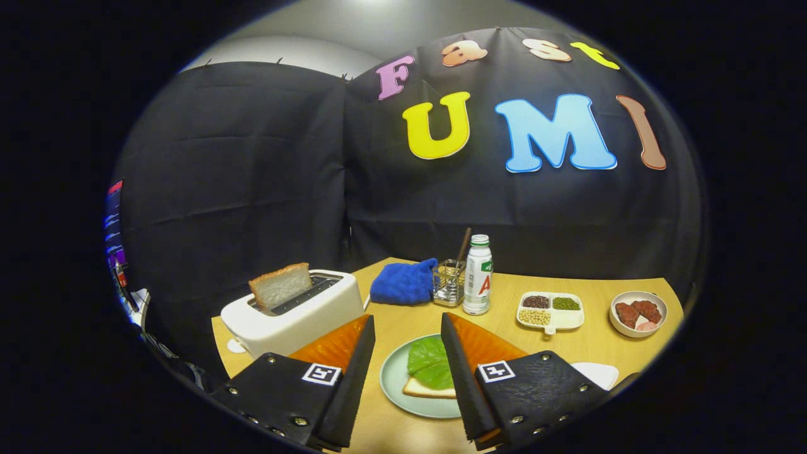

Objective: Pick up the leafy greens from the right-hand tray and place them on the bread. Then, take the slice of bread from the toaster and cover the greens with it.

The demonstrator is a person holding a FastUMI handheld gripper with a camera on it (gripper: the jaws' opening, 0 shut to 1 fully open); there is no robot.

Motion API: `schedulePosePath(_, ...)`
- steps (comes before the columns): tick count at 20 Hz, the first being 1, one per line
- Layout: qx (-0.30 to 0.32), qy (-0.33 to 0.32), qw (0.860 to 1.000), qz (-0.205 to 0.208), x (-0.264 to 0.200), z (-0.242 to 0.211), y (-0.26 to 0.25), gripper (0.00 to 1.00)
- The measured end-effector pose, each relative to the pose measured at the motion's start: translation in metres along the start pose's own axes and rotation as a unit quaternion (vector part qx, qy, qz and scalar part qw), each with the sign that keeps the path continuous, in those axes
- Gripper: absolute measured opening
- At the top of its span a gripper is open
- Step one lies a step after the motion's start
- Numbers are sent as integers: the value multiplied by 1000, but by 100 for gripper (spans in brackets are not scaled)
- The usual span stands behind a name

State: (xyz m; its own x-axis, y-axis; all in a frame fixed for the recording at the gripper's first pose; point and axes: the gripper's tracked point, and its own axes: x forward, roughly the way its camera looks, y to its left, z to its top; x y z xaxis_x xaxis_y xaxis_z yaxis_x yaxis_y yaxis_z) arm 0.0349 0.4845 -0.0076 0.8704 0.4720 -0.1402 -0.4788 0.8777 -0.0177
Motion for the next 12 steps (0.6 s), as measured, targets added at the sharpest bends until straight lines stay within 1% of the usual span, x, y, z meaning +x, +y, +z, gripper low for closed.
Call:
schedulePosePath(5,4,-14,1000,12,8,20,42,65)
schedulePosePath(7,-19,-31,999,23,6,35,71,67)
schedulePosePath(9,-48,-54,997,15,8,47,88,67)
schedulePosePath(10,-55,-59,997,16,10,48,97,66)
schedulePosePath(12,-47,-56,997,35,15,41,121,67)
